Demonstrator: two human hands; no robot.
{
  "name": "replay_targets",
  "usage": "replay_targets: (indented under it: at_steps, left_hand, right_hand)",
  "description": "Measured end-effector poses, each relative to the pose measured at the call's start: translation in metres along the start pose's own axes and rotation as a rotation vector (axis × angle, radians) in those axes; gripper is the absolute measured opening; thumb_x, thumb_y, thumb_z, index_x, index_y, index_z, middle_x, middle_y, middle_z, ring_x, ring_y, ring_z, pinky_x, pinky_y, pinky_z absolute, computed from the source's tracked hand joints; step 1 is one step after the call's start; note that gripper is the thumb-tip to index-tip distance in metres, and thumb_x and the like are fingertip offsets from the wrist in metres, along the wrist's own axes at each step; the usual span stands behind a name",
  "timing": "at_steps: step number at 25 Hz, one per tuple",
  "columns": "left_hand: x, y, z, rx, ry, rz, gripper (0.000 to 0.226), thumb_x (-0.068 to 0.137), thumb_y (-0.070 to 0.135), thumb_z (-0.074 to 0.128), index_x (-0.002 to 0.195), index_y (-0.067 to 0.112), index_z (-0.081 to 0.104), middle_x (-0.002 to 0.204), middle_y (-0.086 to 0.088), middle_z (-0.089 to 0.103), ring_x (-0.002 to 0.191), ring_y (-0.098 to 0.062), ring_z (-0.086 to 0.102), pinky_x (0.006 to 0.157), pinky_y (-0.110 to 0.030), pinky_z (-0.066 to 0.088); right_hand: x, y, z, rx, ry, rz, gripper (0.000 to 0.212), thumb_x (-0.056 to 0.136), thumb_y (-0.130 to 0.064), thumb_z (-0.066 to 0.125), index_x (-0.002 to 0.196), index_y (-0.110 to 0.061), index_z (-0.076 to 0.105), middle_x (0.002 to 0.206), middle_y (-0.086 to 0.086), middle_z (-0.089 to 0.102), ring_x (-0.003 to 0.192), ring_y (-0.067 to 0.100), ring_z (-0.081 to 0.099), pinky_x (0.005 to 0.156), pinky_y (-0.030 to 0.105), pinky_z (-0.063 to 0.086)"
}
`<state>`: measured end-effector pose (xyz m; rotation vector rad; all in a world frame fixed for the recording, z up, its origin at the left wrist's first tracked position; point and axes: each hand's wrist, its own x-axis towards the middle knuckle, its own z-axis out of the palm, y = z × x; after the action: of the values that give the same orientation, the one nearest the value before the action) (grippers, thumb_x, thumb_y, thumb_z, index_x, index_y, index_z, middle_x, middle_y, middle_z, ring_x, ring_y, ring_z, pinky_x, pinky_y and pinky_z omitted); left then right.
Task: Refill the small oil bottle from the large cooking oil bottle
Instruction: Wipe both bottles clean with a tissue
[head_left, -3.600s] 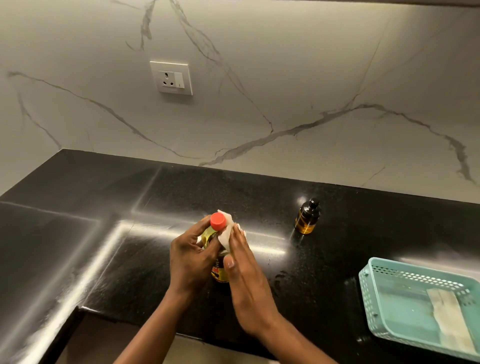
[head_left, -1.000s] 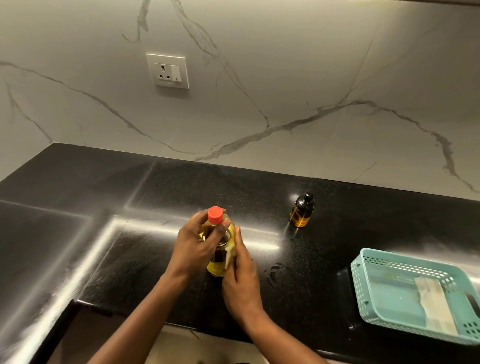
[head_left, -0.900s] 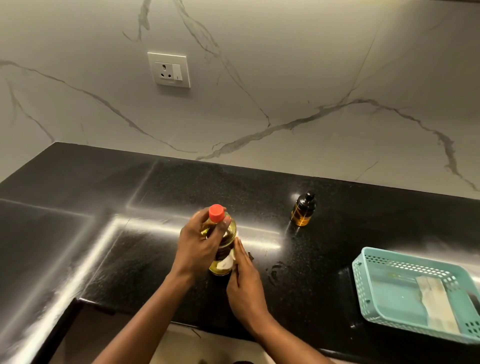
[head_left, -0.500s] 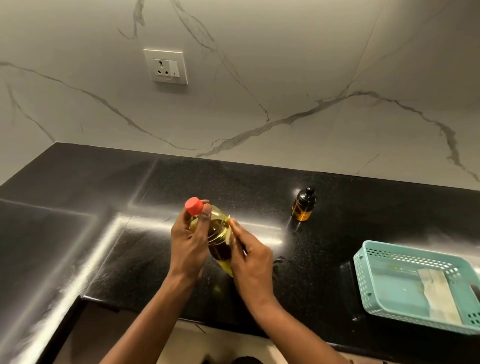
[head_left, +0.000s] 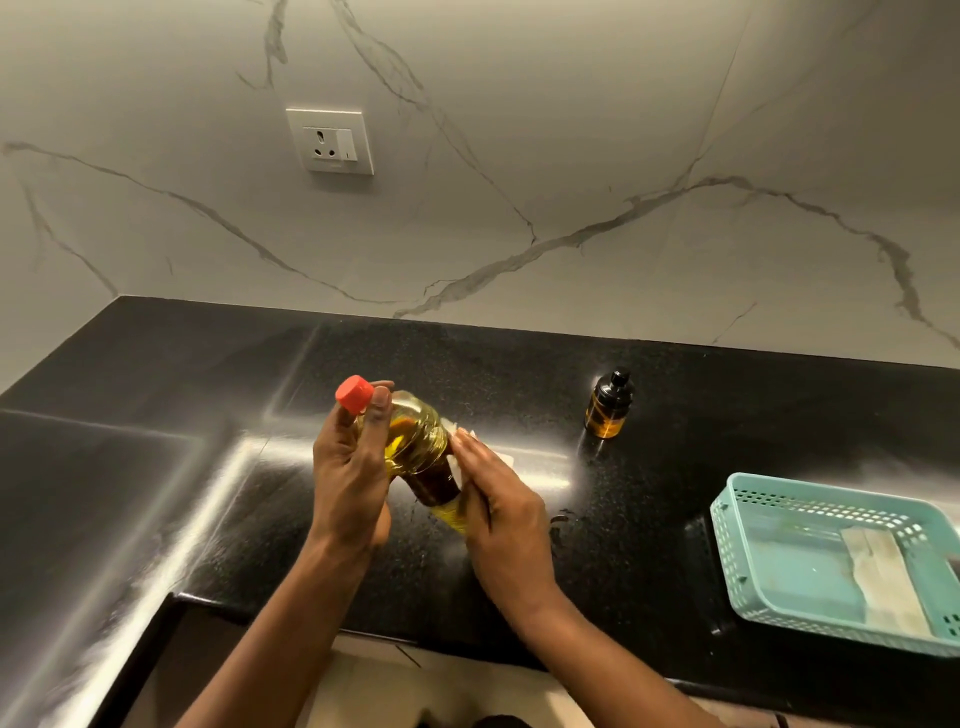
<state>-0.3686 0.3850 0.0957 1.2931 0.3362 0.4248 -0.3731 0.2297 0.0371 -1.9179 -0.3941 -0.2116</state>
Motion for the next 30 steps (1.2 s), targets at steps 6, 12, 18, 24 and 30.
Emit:
replay_targets:
  at_steps: [6,12,18,24,30]
  left_hand:
    - [-0.001,0.007,-0.008,-0.032,-0.058,0.051,0.026,0.101,0.044,0.069,0.119,0.026,0.075,0.127,-0.019,0.071,0.121,-0.042,0.070,0.096,-0.051,0.061]
    - [-0.010,0.021,-0.009,0.041,-0.158,0.106,0.041,0.090,0.062,0.077,0.115,0.030,0.076,0.121,-0.009,0.076,0.115,-0.031,0.075,0.095,-0.048,0.061]
    - [-0.008,0.028,-0.022,-0.037,-0.240,0.115,0.027,0.096,0.051,0.071,0.112,0.029,0.078,0.117,-0.007,0.078,0.109,-0.025,0.078,0.091,-0.045,0.065]
    - [-0.009,0.031,-0.018,-0.067,-0.145,0.122,0.061,0.072,0.072,0.088,0.115,0.031,0.076,0.116,-0.001,0.079,0.110,-0.020,0.077,0.087,-0.036,0.067]
    - [-0.005,0.028,-0.014,-0.105,-0.120,0.107,0.049,0.080,0.066,0.085,0.113,0.031,0.076,0.113,0.001,0.080,0.107,-0.019,0.078,0.087,-0.039,0.067]
  right_hand:
    - [-0.008,0.039,-0.010,0.592,0.063,0.779,0.033,0.112,-0.010,0.049,0.136,-0.022,0.069,0.128,0.004,0.077,0.114,0.011,0.075,0.103,0.037,0.060]
    - [0.000,0.038,-0.021,0.980,-0.156,1.274,0.046,0.113,-0.036,0.046,0.130,0.001,0.069,0.118,0.030,0.076,0.114,0.042,0.074,0.102,0.052,0.059]
    - [-0.008,0.055,-0.044,1.000,-0.201,1.274,0.036,0.108,-0.020,0.053,0.130,0.003,0.070,0.119,0.026,0.076,0.107,0.037,0.074,0.103,0.052,0.058]
    - [-0.012,0.045,-0.037,1.112,-0.120,1.157,0.032,0.101,0.007,0.050,0.126,0.008,0.069,0.116,0.027,0.077,0.101,0.034,0.078,0.090,0.043,0.066]
    - [-0.002,0.028,-0.044,1.345,-0.084,1.094,0.059,0.108,-0.040,0.045,0.145,0.005,0.060,0.147,0.030,0.061,0.145,0.042,0.052,0.129,0.051,0.030]
